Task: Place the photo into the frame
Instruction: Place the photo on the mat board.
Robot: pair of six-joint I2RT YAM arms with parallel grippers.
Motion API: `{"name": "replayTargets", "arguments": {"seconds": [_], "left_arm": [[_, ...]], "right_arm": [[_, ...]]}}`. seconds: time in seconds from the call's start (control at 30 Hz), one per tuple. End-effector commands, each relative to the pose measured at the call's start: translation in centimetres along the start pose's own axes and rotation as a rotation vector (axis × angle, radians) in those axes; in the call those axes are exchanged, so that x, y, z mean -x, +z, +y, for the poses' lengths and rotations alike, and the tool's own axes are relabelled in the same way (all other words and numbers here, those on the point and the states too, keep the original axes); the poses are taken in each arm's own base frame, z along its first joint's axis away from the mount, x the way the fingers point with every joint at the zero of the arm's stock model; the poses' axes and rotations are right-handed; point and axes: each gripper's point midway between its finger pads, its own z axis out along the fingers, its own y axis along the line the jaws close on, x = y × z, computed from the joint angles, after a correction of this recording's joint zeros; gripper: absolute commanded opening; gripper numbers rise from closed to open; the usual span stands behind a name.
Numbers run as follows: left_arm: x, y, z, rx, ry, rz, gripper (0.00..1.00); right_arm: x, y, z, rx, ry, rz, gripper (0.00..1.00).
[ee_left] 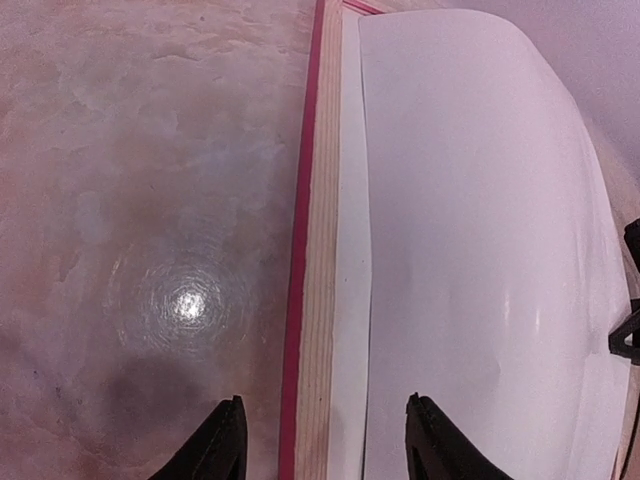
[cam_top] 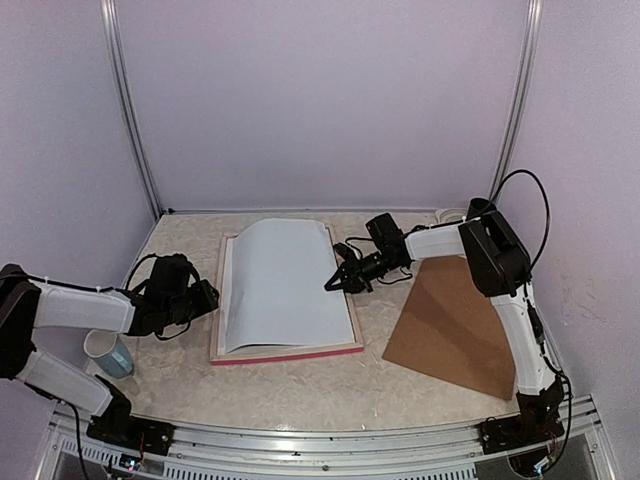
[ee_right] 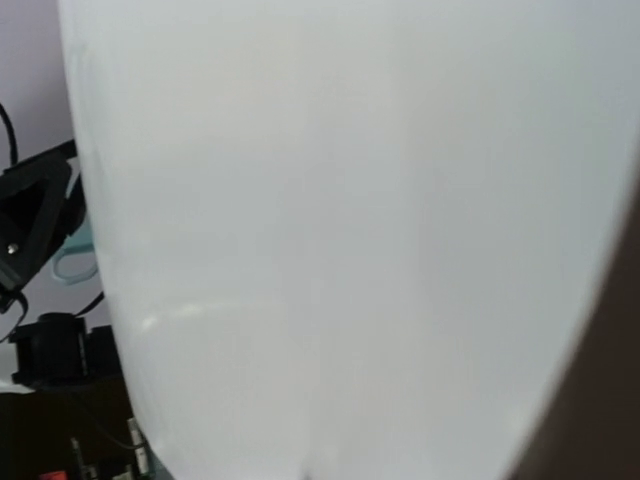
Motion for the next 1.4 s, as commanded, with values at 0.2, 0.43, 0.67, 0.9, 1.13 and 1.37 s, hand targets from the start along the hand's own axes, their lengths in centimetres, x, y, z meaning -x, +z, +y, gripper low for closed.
{"name": "replayTargets", "arguments": {"seconds": [0.2, 0.43, 0.67, 0.9, 1.13, 1.37], "left_arm": [[-0.8, 2.4, 0.2, 0.006, -0.006, 0.034, 0.55], [-0.9, 2.5, 0.1, -0.036, -0.033, 0.031, 0.53], [-0.8, 2.1, 0.2, -0.041, -0.04, 0.022, 0.52], [-0.6, 1.5, 1.0, -0.031, -0.047, 0.014, 0.52], [0.4, 0.8, 1.0, -0.038, -0.063, -0.013, 0.52], [0.3, 0.7, 1.0, -0.04, -0.063, -0.01, 0.52]], "right_arm": [[1.5, -1.8, 5.8, 0.063, -0.113, -0.034, 0.09], [1.1, -6.1, 20.6, 0.377, -0.357, -0.078, 0.09], [0.3, -3.4, 17.5, 0.347, -0.286, -0.033, 0.09], [-0.7, -0.8, 11.0, 0.269, -0.159, -0.016, 0.08], [-0.3, -0.9, 10.1, 0.182, -0.156, -0.059, 0.09], [0.3, -0.2, 7.1, 0.067, -0.129, -0.092, 0.09]]}}
